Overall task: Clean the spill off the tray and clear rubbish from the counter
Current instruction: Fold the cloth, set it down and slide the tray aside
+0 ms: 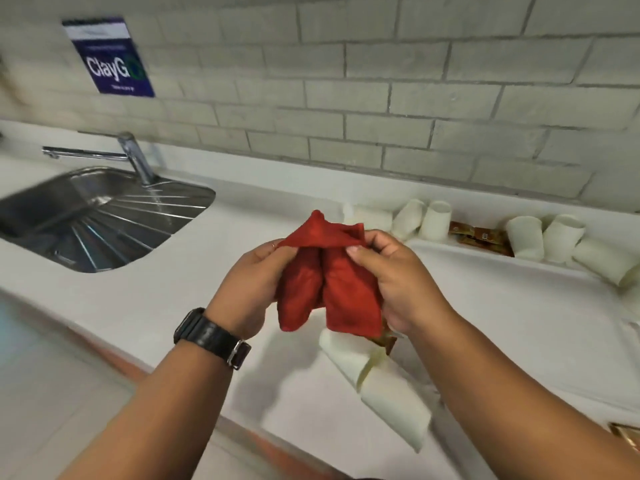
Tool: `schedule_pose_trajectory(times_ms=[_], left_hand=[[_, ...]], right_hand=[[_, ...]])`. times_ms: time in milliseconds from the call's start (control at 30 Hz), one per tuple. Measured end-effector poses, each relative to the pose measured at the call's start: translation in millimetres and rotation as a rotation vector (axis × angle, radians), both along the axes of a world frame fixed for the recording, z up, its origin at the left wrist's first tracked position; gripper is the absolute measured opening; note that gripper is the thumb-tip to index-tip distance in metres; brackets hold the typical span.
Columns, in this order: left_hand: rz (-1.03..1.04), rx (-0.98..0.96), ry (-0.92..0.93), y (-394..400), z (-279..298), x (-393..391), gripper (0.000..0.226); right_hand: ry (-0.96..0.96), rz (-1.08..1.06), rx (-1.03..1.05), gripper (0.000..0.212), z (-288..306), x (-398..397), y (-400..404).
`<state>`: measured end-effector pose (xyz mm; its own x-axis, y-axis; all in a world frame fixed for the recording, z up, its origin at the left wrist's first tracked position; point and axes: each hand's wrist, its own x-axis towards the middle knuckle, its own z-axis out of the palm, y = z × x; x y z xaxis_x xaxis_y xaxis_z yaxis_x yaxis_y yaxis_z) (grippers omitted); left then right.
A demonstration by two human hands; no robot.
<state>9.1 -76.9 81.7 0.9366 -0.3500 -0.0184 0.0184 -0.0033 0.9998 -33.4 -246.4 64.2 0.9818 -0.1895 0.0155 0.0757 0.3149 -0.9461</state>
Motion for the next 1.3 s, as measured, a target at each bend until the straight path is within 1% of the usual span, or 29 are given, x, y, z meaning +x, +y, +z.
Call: schedule_pose_trajectory(times_ms=[67, 133, 167, 233, 267, 367, 467, 500, 567, 600, 633, 667, 733, 767, 800, 833, 867, 933, 1000, 1100, 1167, 1233, 1267, 1300], left_hand=[[0.014, 0.020, 0.044, 31.2, -7.4, 13.7, 0.017], [-0.018, 0.026, 0.090, 55.7, -16.3, 23.6, 0.035], [-0.057, 0.036, 0.095, 64.9, -20.2, 26.4, 0.041], [-0.149, 0.109, 0.016, 82.4, -27.4, 27.4, 0.036], [-0.156, 0.165, -0.029, 86.9, -32.3, 27.3, 0.032], [-0.053, 0.271, -0.082, 101.3, -49.9, 30.5, 0.034], [0.066, 0.310, -0.066, 115.5, -60.7, 39.1, 0.030], [0.044, 0.296, -0.039, 120.3, -60.0, 41.8, 0.028], [-0.164, 0.237, -0.023, 129.6, -58.4, 45.0, 0.026], [-0.261, 0.255, -0.074, 132.1, -57.6, 46.1, 0.027], [-0.300, 0.294, -0.134, 133.9, -58.0, 47.3, 0.027], [-0.282, 0.329, -0.200, 134.1, -59.4, 48.3, 0.023], [-0.181, 0.384, -0.292, 133.8, -65.5, 52.6, 0.007], [-0.138, 0.407, -0.298, 133.4, -68.0, 53.9, 0.011], [-0.106, 0.421, -0.252, 134.5, -71.2, 55.7, 0.014], [-0.088, 0.392, -0.158, 136.3, -72.3, 57.6, 0.015], [-0.074, 0.342, -0.050, 138.5, -72.3, 60.7, 0.015], [-0.031, 0.229, 0.116, 144.3, -73.0, 67.9, 0.019], [0.022, 0.172, 0.182, 151.2, -71.3, 78.2, 0.025], [0.043, 0.190, 0.222, 161.5, -75.8, 99.5, 0.024], [0.076, 0.285, 0.227, 165.3, -88.5, 116.5, 0.024], [0.080, 0.560, 0.107, 166.1, -101.7, 124.7, 0.030], [0.079, 0.696, 0.013, 165.2, -108.1, 124.8, 0.033], [0.079, 0.778, -0.077, 162.9, -113.2, 122.7, 0.036]], right_hand=[[0.054, 0.091, 0.051, 0.010, -5.4, 15.2, 30.5], [0.099, 0.158, 0.090, 0.010, -10.1, 25.1, 54.6], [0.108, 0.173, 0.101, 0.007, -12.7, 28.6, 65.3], [0.127, 0.158, 0.083, 0.006, -19.8, 37.5, 91.2], [0.136, 0.132, 0.048, 0.005, -24.2, 40.8, 101.4], [0.196, 0.078, -0.026, 0.011, -36.9, 50.7, 127.2], [0.244, 0.095, 0.040, 0.012, -43.3, 54.7, 136.2], [0.258, 0.115, 0.065, 0.011, -44.2, 54.5, 136.5], [0.298, 0.171, 0.098, 0.021, -47.0, 54.9, 139.7], [0.323, 0.199, 0.107, 0.026, -48.3, 54.5, 141.9], [0.348, 0.220, 0.112, 0.028, -49.6, 54.0, 145.1], [0.366, 0.228, 0.113, 0.029, -51.0, 53.9, 147.2], [0.384, 0.209, 0.132, 0.030, -55.8, 55.9, 149.9], [0.390, 0.191, 0.141, 0.030, -57.9, 56.8, 150.1], [0.394, 0.174, 0.142, 0.027, -59.2, 57.2, 149.4], [0.394, 0.157, 0.134, 0.022, -60.3, 57.6, 148.0], [0.391, 0.142, 0.123, 0.018, -61.7, 57.9, 146.1], [0.386, 0.116, 0.111, 0.017, -62.7, 57.8, 140.9], [0.395, 0.099, 0.112, 0.018, -62.6, 58.5, 135.1], [0.455, 0.073, 0.081, 0.019, -64.8, 65.0, 128.0], [0.510, 0.060, 0.028, 0.017, -69.0, 70.9, 127.9], [0.559, 0.024, -0.098, 0.017, -77.2, 75.8, 129.2], [0.582, -0.001, -0.202, 0.029, -81.8, 77.1, 128.8], [0.596, -0.015, -0.300, 0.043, -84.1, 76.8, 127.8]])
